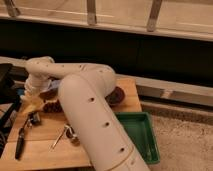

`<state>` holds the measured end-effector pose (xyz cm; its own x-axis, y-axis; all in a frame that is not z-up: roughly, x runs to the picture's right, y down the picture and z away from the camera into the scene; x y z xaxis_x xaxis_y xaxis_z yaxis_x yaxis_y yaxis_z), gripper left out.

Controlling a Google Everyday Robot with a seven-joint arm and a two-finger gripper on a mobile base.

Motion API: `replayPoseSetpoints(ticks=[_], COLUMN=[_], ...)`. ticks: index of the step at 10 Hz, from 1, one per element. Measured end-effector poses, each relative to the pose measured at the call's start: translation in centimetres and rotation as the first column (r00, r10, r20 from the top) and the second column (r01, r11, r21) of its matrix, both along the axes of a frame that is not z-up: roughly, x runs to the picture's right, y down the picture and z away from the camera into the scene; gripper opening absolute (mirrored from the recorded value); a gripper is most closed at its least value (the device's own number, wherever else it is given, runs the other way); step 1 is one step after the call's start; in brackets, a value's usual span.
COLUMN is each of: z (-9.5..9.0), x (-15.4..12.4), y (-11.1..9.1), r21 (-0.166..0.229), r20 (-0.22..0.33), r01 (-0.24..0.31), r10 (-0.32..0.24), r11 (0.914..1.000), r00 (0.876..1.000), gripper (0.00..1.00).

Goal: Place banana in table surface

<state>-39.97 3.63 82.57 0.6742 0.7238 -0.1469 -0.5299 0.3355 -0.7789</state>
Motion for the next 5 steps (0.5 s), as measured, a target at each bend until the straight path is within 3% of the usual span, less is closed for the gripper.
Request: replayPoseSetpoints(ticks=[3,5], z=[-1.5,-1.8], x=[6.3,11.1], y=[0.6,1.7], r21=[-0.038,-0.089], r20=[-0.103,-0.192], r01=[-0.070,-0.142], r10=[0.066,0.123], r11=[0.9968,0.9858], r00=[0.992,0.974], gripper=[0.00,0.00])
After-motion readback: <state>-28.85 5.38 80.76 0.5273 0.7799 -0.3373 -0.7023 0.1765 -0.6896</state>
